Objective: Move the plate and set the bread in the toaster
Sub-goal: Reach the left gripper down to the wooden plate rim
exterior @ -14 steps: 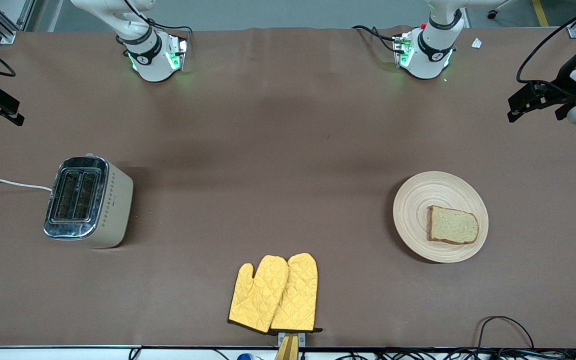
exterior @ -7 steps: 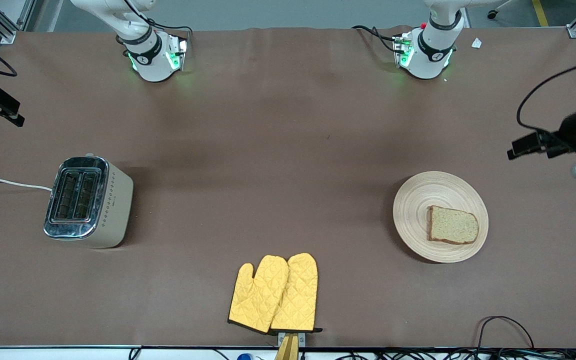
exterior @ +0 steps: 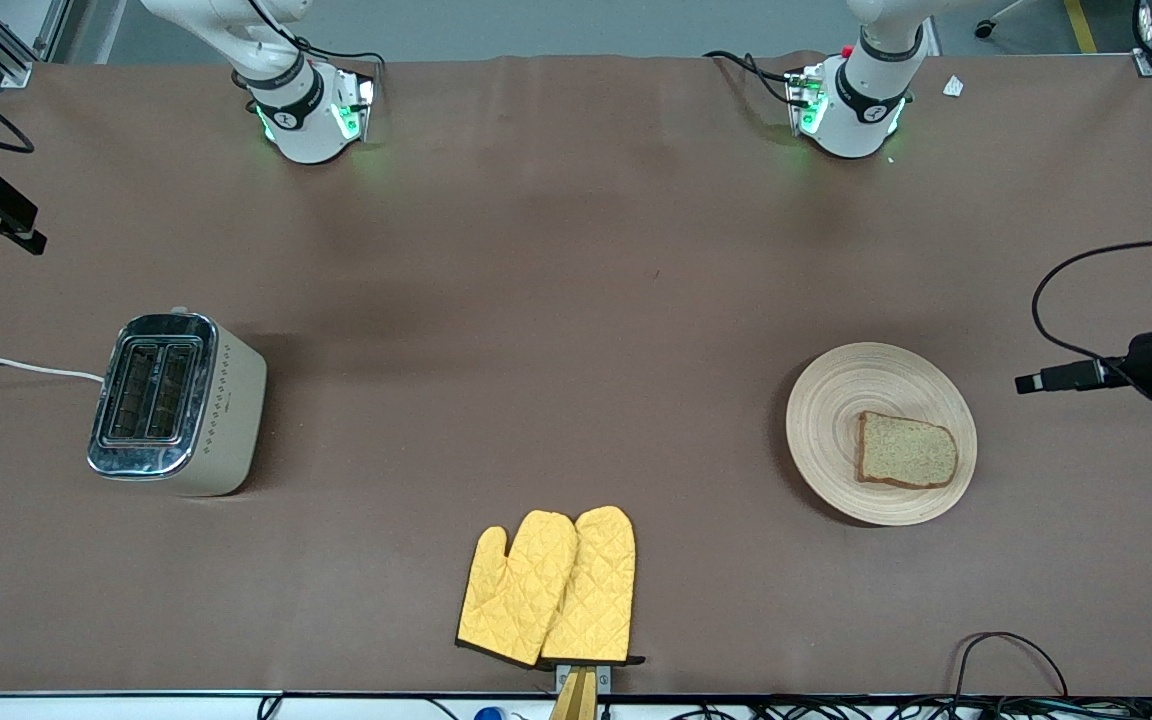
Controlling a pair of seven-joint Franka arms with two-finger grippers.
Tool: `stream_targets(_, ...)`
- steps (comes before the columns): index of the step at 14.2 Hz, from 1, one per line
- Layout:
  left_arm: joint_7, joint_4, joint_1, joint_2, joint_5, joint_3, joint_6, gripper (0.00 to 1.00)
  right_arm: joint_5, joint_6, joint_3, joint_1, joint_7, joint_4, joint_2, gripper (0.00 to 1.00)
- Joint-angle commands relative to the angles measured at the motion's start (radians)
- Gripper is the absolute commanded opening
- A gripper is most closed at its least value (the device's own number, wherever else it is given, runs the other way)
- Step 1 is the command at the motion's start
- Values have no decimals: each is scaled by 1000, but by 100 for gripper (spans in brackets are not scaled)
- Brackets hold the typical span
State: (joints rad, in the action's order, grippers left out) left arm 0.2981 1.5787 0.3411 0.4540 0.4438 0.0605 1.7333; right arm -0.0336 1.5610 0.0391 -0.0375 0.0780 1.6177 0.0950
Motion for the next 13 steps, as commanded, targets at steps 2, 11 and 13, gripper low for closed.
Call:
stream_targets(2, 208, -38, 79, 170, 120, 7, 3, 99, 9, -7, 2, -2, 8, 2, 3, 91)
stream_targets(11, 477, -85, 134, 364, 279, 7, 5, 60, 9, -9, 2, -1, 6, 2, 3, 100)
stream_targets(13, 477, -85, 134, 379, 282, 9, 5, 55, 9, -9, 4, -1, 6, 2, 3, 100)
